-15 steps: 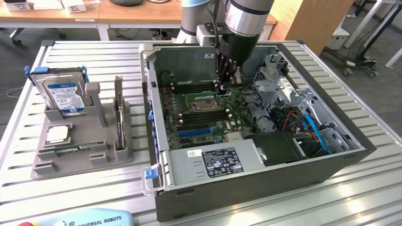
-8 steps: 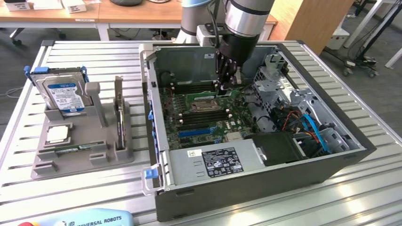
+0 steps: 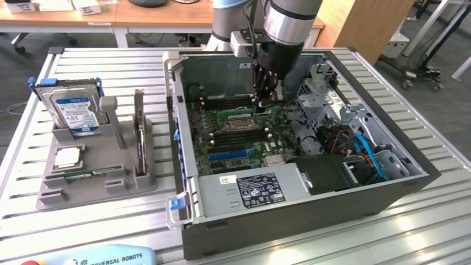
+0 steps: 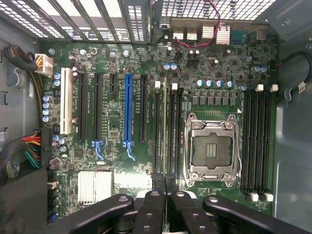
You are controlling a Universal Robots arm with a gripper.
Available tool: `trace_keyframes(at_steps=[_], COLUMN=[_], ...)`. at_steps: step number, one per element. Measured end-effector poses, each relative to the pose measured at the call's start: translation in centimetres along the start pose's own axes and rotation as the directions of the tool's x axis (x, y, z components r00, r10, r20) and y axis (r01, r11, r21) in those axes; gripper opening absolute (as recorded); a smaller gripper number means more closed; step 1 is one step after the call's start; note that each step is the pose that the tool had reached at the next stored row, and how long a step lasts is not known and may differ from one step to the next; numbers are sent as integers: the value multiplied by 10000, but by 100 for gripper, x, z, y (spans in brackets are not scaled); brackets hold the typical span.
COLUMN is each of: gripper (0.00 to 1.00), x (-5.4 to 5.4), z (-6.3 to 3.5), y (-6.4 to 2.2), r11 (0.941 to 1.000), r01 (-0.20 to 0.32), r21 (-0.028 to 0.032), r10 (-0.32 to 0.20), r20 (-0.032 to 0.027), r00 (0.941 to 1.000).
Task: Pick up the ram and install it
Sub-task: 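Insert the ram into the slot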
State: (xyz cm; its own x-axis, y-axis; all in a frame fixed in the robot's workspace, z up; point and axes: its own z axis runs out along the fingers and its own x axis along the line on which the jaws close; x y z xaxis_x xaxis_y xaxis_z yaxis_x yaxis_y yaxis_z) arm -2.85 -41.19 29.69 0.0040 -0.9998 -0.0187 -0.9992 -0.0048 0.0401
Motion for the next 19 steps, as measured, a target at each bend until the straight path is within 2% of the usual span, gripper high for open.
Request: trace_keyframes(at_steps=[2, 19], gripper=[11, 11], x=[1, 1], z=[24, 43], y=[-1, -2], r11=[10000, 9998], r01=[-59, -184], r21=[-1, 4], r10=[59, 184], r20=[-3, 8], r00=[10000, 9998])
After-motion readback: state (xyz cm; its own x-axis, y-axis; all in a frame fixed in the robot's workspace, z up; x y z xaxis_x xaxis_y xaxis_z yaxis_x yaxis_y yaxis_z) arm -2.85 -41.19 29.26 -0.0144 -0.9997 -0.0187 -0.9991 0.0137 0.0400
